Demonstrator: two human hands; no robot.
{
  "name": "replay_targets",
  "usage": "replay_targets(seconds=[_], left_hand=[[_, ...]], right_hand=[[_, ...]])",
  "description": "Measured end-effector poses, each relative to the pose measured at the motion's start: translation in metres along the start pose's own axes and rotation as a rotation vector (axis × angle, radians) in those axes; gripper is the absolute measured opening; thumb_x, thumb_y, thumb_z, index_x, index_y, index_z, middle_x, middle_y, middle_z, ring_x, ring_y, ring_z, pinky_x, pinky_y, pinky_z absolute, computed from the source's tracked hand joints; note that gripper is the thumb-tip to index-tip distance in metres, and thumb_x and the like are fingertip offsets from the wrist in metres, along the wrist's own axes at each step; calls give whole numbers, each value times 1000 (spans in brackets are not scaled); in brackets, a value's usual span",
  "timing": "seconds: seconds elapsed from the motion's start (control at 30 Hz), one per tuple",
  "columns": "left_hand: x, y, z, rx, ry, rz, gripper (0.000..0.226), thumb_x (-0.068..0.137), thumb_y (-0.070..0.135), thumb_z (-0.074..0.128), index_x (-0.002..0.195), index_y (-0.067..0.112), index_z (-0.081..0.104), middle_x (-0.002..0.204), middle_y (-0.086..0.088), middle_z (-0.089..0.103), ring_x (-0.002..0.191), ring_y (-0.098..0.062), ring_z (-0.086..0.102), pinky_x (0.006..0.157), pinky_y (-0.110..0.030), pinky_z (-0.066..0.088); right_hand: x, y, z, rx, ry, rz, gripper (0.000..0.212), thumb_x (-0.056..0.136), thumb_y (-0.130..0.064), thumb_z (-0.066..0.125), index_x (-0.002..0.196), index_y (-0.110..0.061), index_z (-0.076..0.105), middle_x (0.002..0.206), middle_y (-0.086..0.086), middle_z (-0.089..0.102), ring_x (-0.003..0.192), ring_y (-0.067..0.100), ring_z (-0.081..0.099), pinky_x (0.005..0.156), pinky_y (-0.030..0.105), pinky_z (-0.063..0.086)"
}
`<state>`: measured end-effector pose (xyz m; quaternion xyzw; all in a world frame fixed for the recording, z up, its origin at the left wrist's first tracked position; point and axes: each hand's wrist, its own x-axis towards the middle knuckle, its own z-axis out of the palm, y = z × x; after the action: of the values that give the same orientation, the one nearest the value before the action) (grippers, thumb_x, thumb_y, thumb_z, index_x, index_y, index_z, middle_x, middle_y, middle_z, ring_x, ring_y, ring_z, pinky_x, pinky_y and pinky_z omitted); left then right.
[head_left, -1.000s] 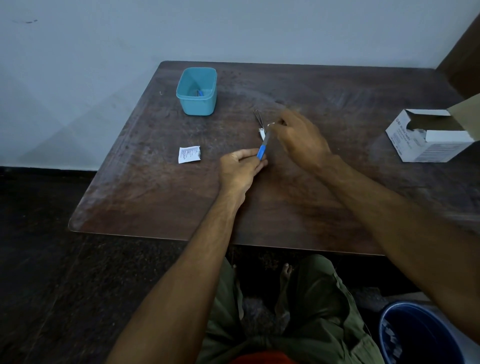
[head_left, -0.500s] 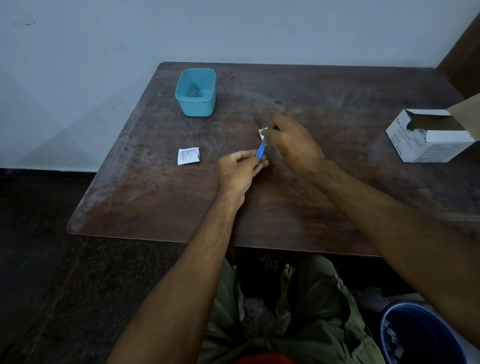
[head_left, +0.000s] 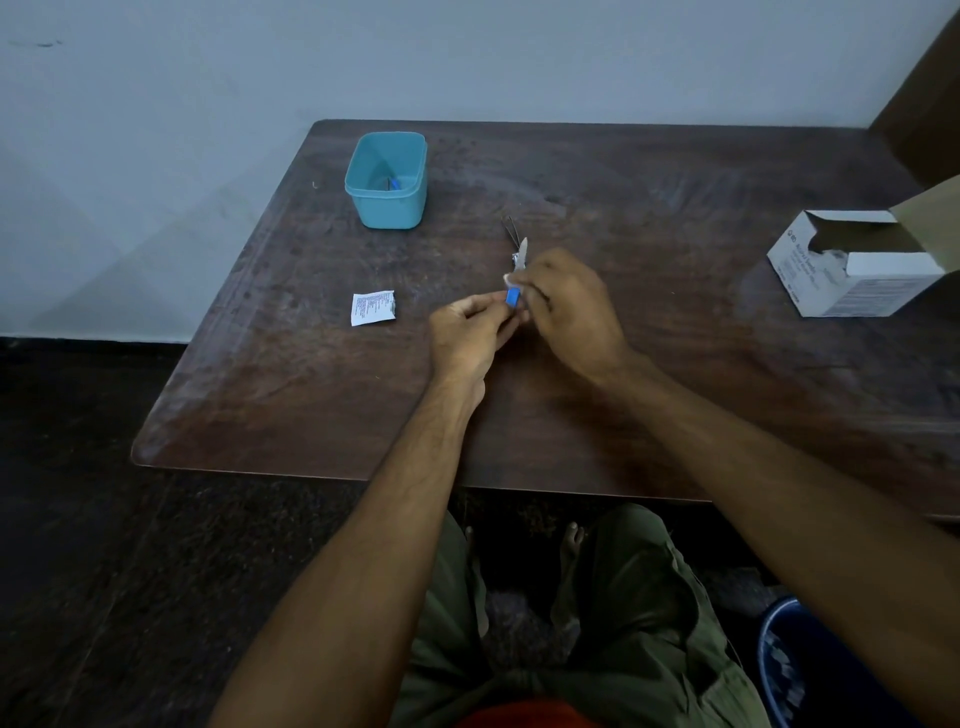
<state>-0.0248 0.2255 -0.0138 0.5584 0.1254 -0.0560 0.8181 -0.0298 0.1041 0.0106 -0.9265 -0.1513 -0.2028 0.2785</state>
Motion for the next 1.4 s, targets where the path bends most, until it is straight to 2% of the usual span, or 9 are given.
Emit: replay_targets(seconds=[0.1,0.27,0.43,0.6,0.7,0.77,0.93,1.2,1.4], left_hand=[[0,0,-3,34,4,21,13,84,3,68,77,11,74,78,-2,76,78,-13,73,65,-17,55],[-1,0,0,-13,-34,-12,9,84,-2,66,83,4,72,83,-11,75,78,-20,74,66,-17,55],[2,-1,-3,29,-35,6,16,87,-7,60,85,5,71,71,0,74,71,-9,71,65,-15,54],[0,-2,-5,15,-104,0,15,90,-5,58,96,3,69,90,-11,75,88,-20,73,72,-18,55],[1,-1,-5,23,-60,7,15,90,-5,58,93,5,69,83,-5,75,83,-15,72,71,-17,55],[2,-2,-5,42,-58,8,16,90,-6,57,92,4,69,80,-4,74,78,-11,72,69,-16,55],[0,-1,-5,44,-92,1,18,90,-6,58,91,8,69,79,-1,75,80,-11,73,71,-17,56],[-1,0,-6,44,-81,12,18,90,-5,57,92,9,70,81,-2,76,83,-12,73,74,-19,56],[-4,1,-3,41,-95,-1,18,91,-7,55,100,3,68,90,-8,75,87,-17,73,80,-22,57]], right_hand=[[-10,-7,2,-32,-37,-88,25,89,-9,51,104,1,69,98,16,63,87,29,61,72,34,50],[7,8,-4,-104,-54,41,26,92,-1,49,112,-2,66,110,18,60,98,34,57,81,40,47],[-11,-4,2,-163,-130,-126,22,92,-14,52,102,-1,66,98,15,59,88,31,58,68,38,48],[2,3,-1,-175,-89,-30,26,90,-3,56,113,0,66,105,17,61,90,32,61,71,34,49],[-6,-1,9,-223,-129,-73,22,94,-14,52,107,-2,65,104,12,58,91,26,56,67,29,41],[-10,-1,12,-210,-129,-2,25,96,-21,47,109,-6,63,106,8,57,93,21,54,68,29,40],[-5,-2,5,-193,-133,12,26,93,-12,51,114,-7,66,110,12,59,96,28,58,73,40,52],[-12,-6,7,-151,-123,-5,26,93,-10,52,114,-7,67,104,16,61,94,33,58,74,43,51],[11,3,3,-165,-96,33,30,87,-3,59,116,-3,65,110,17,61,92,31,61,69,27,43]])
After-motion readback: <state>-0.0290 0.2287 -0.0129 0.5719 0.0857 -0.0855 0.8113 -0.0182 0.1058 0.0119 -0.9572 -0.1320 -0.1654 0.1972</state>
